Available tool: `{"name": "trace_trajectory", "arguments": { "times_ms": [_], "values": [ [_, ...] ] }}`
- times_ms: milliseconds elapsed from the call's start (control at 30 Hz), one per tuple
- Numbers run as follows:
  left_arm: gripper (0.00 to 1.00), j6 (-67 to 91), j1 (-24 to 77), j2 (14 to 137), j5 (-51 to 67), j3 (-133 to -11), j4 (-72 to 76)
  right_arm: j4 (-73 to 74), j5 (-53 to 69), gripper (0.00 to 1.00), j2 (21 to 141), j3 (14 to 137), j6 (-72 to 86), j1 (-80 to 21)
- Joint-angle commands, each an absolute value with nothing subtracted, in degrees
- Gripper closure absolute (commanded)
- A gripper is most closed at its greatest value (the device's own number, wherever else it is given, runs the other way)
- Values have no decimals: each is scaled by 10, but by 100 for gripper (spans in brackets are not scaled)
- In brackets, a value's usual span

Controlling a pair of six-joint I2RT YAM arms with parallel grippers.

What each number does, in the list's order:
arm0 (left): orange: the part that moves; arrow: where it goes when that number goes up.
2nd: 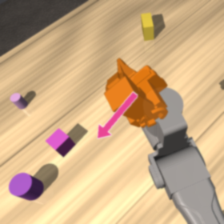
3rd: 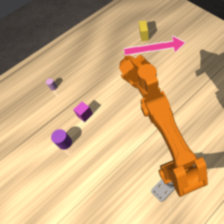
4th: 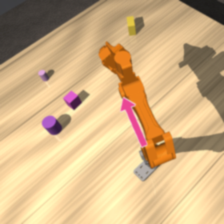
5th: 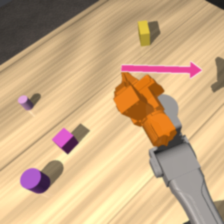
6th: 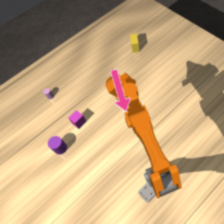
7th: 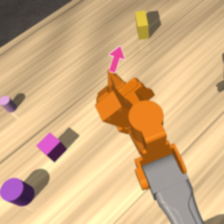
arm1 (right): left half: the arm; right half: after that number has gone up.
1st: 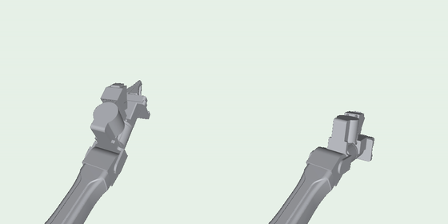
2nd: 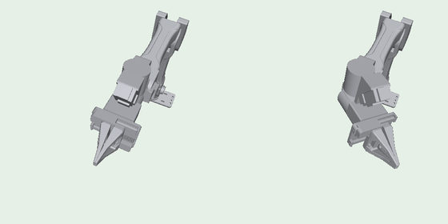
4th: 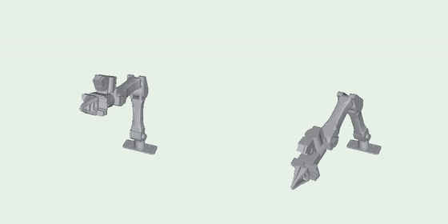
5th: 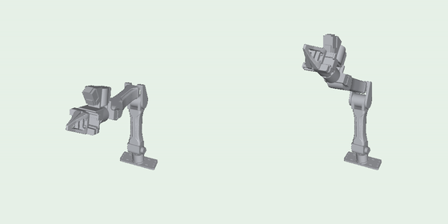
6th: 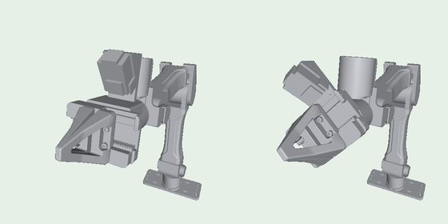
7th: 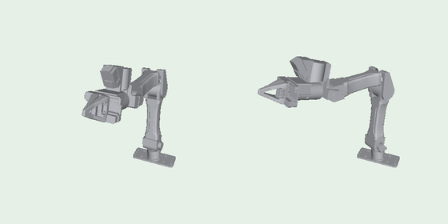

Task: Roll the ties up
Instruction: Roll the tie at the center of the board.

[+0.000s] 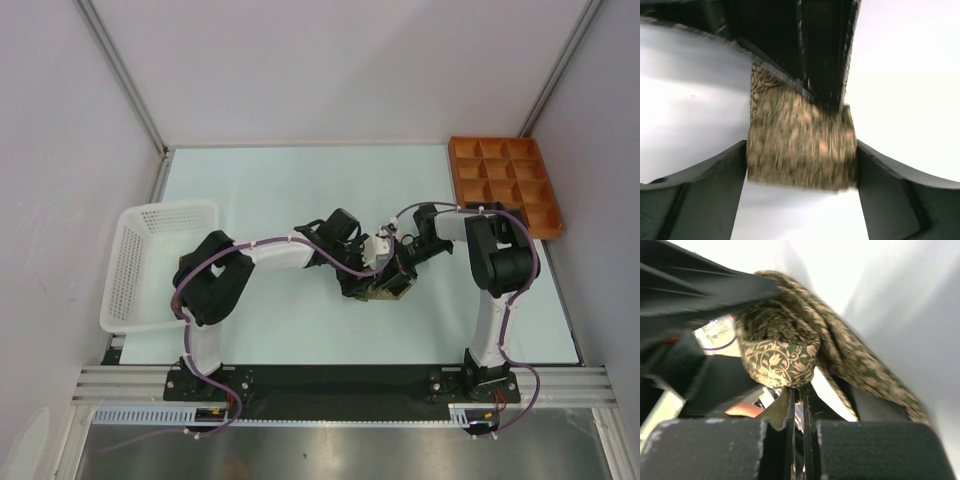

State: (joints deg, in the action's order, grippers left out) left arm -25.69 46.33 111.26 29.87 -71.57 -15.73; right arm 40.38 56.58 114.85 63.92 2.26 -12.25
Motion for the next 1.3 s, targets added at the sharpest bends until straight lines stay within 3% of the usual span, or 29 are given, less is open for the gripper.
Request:
{"name": "trace_trajectory", "arguments": {
  "times_ms": [0, 300, 733, 1133, 1267],
  "values": [
    [1, -225, 446, 1047, 337, -685, -84, 422, 397, 100, 1167, 648, -17, -117],
    [1, -219, 447, 1049, 366, -662, -16, 448, 313, 100, 1184, 669, -10, -126],
    [2, -289, 468, 1118, 355, -687, -15, 470, 319, 100, 1215, 697, -29, -147],
    [51, -323, 502, 1132, 274, -715, -102, 472, 350, 100, 1214, 750, -45, -183],
    [79, -314, 512, 1136, 222, -722, -155, 503, 385, 83, 1152, 740, -61, -157]
  ]
}}
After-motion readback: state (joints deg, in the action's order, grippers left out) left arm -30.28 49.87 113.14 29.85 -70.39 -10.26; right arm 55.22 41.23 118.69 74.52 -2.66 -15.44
